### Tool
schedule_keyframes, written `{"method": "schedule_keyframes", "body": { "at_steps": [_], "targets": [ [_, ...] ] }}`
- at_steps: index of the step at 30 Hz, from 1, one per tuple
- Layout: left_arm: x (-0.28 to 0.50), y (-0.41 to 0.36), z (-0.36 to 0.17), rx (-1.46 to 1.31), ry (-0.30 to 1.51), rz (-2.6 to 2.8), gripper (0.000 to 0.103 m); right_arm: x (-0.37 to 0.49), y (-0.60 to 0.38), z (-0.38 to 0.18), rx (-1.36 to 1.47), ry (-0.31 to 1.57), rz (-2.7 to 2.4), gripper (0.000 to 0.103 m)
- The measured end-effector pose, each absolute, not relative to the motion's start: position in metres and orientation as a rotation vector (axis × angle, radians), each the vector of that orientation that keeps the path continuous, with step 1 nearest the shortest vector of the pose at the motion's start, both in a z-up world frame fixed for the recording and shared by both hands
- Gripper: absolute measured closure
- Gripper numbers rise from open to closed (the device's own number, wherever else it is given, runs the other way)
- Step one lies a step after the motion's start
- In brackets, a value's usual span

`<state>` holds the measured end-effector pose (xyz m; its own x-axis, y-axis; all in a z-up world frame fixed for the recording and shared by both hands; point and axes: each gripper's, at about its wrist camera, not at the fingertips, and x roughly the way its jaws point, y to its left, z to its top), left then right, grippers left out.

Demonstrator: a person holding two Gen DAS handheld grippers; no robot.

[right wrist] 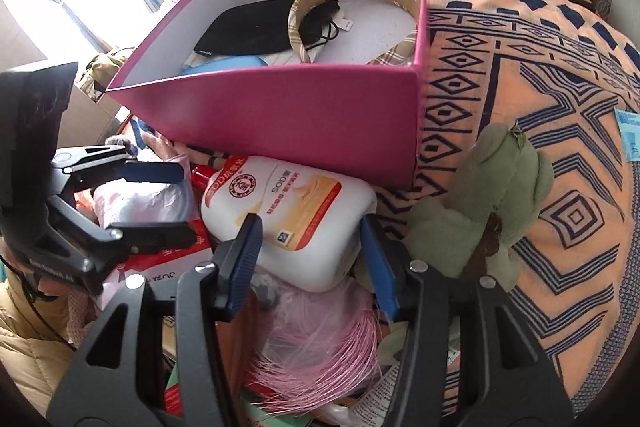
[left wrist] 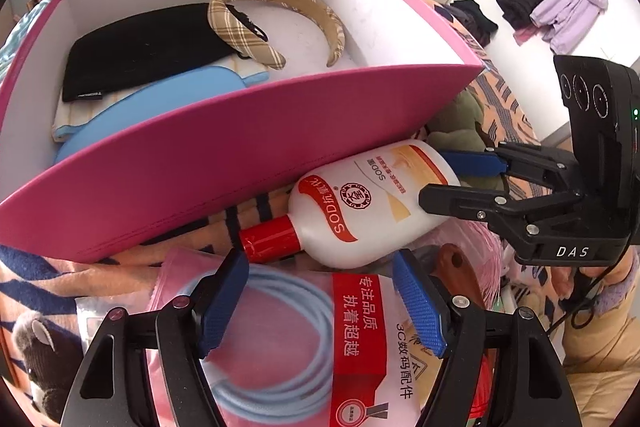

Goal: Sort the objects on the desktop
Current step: 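Move the left gripper back to the pile beside the box, then grasp the white red-capped lotion bottle with the left gripper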

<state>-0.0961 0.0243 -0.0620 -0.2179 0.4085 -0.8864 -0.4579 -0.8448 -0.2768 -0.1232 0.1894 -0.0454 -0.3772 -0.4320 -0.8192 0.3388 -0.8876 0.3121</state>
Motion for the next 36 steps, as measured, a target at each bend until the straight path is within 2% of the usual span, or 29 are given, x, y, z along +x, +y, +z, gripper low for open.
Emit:
{"method": "schedule_keyframes", "body": {
  "at_steps": [7, 12, 14, 15, 16, 18, 20, 22, 27, 30, 34, 36],
  "targets": [
    [-0.102, 0.028, -0.064, -1.543, 0.072, 2.041, 0.027, -0.125, 0.189, -0.048, 1.407, -0.147, -2.277, 0.048],
    [-0.099, 0.040, -0.066, -1.537, 0.045, 1.957, 0.027, -0.124, 0.185, -0.049, 1.398, -0.155, -2.262, 0.042],
    [-0.096, 0.045, -0.068, -1.542, 0.088, 1.976, 0.032, -0.122, 0.183, -0.048, 1.379, -0.157, -2.261, 0.041],
    [-0.095, 0.045, -0.067, -1.543, 0.096, 2.002, 0.040, -0.120, 0.181, -0.048, 1.375, -0.118, -2.269, 0.041],
    [-0.095, 0.042, -0.066, -1.537, 0.091, 2.021, 0.043, -0.120, 0.181, -0.048, 1.376, -0.109, -2.269, 0.041],
    [-0.095, 0.032, -0.062, -1.526, 0.075, 2.046, 0.043, -0.120, 0.185, -0.049, 1.385, -0.154, -2.276, 0.042],
    [-0.098, 0.022, -0.060, -1.542, 0.078, 2.100, 0.040, -0.121, 0.186, -0.048, 1.385, -0.149, -2.279, 0.042],
    [-0.101, 0.015, -0.061, -1.558, 0.087, 2.131, 0.029, -0.122, 0.185, -0.048, 1.388, -0.144, -2.281, 0.042],
    [-0.107, 0.018, -0.070, -1.581, 0.104, 2.067, 0.020, -0.125, 0.184, -0.049, 1.381, -0.140, -2.294, 0.042],
    [-0.112, 0.023, -0.076, -1.610, 0.074, 1.990, 0.019, -0.126, 0.184, -0.049, 1.386, -0.136, -2.285, 0.042],
    [-0.107, 0.035, -0.085, -1.645, 0.174, 1.953, 0.019, -0.130, 0.184, -0.051, 1.407, -0.131, -2.270, 0.041],
    [-0.106, 0.034, -0.085, -1.649, 0.165, 1.958, 0.018, -0.130, 0.183, -0.051, 1.407, -0.122, -2.275, 0.039]
  ]
}}
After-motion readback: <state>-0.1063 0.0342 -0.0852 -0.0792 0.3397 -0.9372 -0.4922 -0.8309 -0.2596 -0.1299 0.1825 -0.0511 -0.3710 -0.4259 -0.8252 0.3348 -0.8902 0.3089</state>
